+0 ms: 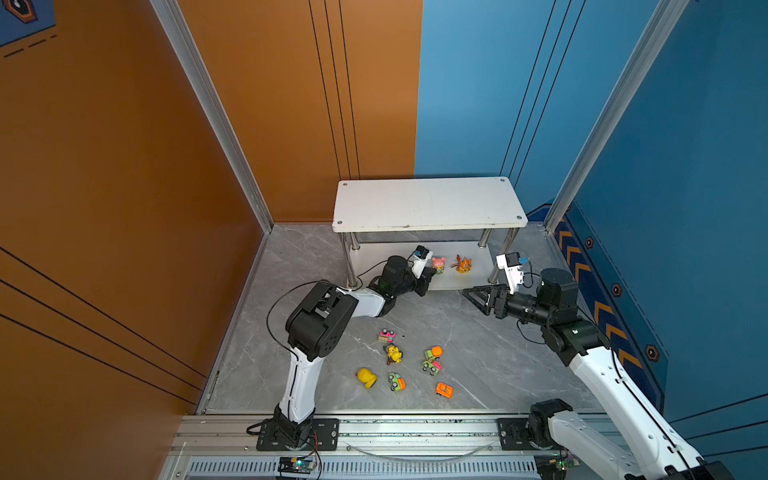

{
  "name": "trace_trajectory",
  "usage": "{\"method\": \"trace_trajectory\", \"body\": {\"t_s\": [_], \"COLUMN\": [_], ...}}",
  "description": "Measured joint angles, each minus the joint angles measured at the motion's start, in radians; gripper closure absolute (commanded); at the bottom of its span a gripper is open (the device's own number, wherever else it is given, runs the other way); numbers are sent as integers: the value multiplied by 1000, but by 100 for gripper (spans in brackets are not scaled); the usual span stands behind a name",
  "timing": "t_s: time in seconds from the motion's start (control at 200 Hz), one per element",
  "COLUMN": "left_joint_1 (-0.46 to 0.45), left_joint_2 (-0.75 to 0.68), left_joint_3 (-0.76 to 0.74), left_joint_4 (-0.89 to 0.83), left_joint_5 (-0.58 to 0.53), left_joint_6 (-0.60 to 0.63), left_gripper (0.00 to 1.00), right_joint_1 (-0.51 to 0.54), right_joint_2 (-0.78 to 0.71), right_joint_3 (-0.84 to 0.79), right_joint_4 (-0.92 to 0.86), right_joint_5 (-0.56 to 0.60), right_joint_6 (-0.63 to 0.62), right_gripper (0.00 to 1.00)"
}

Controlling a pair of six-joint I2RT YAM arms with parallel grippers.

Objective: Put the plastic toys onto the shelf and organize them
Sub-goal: 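Draw the left gripper back slightly from the placed pig figure, then close the left gripper around the pink-and-green pig figure on the shelf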

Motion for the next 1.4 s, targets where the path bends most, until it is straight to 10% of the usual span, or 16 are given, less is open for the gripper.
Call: {"method": "trace_trajectory", "body": {"t_s": [0.671, 0.971, 1.402], "left_joint_1": [-4, -27, -139], "left_joint_2": [3, -3, 60], "left_joint_3": [18, 163, 525], "left_joint_4": [-26, -268, -600], "left_joint_5": [-6, -137, -526], "left_joint_6": [5, 39, 117], "left_gripper": [96, 40, 33], "right_joint_1": [0, 0, -2], "right_joint_2": [0, 0, -25], "right_joint_3": [0, 0, -5], "right_joint_4": [0, 0, 3], "right_joint_5": [0, 0, -4], "right_joint_6": [0, 0, 0], "right_gripper": [30, 30, 29]}}
